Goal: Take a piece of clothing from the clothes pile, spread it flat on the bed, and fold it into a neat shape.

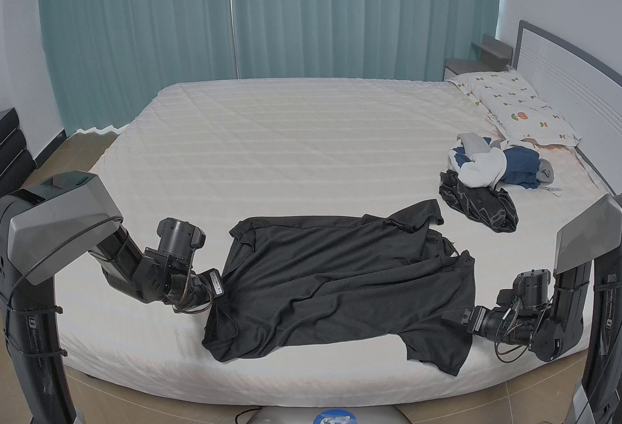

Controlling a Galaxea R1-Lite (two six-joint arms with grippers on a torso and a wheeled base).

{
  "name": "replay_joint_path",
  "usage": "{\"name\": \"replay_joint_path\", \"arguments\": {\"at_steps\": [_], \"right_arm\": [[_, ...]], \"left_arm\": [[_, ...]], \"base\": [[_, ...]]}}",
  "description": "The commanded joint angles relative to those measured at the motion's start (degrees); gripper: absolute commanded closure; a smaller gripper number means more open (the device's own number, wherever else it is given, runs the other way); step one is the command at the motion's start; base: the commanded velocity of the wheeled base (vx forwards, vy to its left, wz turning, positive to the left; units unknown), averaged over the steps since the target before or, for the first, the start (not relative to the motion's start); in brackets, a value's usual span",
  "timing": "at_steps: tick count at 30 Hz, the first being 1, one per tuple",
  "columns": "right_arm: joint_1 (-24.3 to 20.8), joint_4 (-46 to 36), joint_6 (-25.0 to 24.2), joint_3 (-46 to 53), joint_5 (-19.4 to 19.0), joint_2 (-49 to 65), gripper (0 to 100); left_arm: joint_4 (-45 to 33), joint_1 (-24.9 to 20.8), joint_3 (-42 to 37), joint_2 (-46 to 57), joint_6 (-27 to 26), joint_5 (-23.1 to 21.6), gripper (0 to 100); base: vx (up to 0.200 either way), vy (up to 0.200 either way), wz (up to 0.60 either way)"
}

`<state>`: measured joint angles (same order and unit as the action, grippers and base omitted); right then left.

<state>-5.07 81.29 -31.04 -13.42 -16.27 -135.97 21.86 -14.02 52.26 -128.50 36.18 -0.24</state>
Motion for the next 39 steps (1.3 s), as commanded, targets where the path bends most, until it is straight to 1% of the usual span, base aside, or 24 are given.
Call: {"name": "replay_joint_path", "arguments": {"at_steps": [1,11,18,20,22,24,25,28,31,35,36,39], "right_arm": [[0.0,0.0,0.1,-0.2,0.0,-1.4,0],[0.0,0.5,0.1,-0.5,0.1,-2.2,0],[0.0,1.8,0.1,-0.6,0.1,-2.7,0],[0.1,1.8,0.1,-0.6,0.2,-2.7,0],[0.3,1.8,0.1,-0.6,0.2,-2.6,0],[0.7,1.8,0.2,-0.6,0.4,-2.4,0],[0.8,1.7,0.2,-0.6,0.5,-2.1,0],[2.3,1.7,0.7,-0.1,1.1,-0.2,0],[4.2,0.8,1.4,0.2,1.1,2.2,0],[6.0,0.8,2.6,0.2,1.1,2.3,0],[7.0,0.8,3.8,0.1,1.1,2.1,0],[7.1,0.6,4.1,-0.6,1.1,1.0,0]], "left_arm": [[0.1,1.0,-0.1,1.2,0.1,0.0,100],[0.2,5.1,0.1,3.4,0.4,-1.0,100],[0.3,6.5,0.3,3.6,1.6,-4.8,100],[0.6,6.7,0.6,3.5,4.2,-6.8,100],[1.1,6.8,0.6,3.4,5.3,-7.4,100],[4.4,7.2,0.1,2.9,8.6,-8.5,100],[5.1,7.3,-0.1,2.9,9.0,-8.5,100],[7.1,8.0,-0.7,2.8,11.1,-8.6,100],[7.2,8.6,-1.0,2.9,11.2,-8.5,100],[7.2,9.4,-1.1,3.0,11.3,-8.5,100],[7.2,9.8,-1.2,3.0,11.3,-8.5,100],[7.2,9.9,-1.5,2.9,11.3,-8.5,100]], "base": [[0.000,0.000,0.00],[0.000,0.000,0.00],[0.000,0.000,0.00],[0.000,0.000,0.00],[0.000,0.000,0.00],[0.000,0.000,0.00],[0.000,0.000,0.00],[0.000,0.000,0.00],[0.000,0.000,0.00],[0.000,0.000,0.00],[0.000,0.000,0.00],[0.000,0.000,0.00]]}}
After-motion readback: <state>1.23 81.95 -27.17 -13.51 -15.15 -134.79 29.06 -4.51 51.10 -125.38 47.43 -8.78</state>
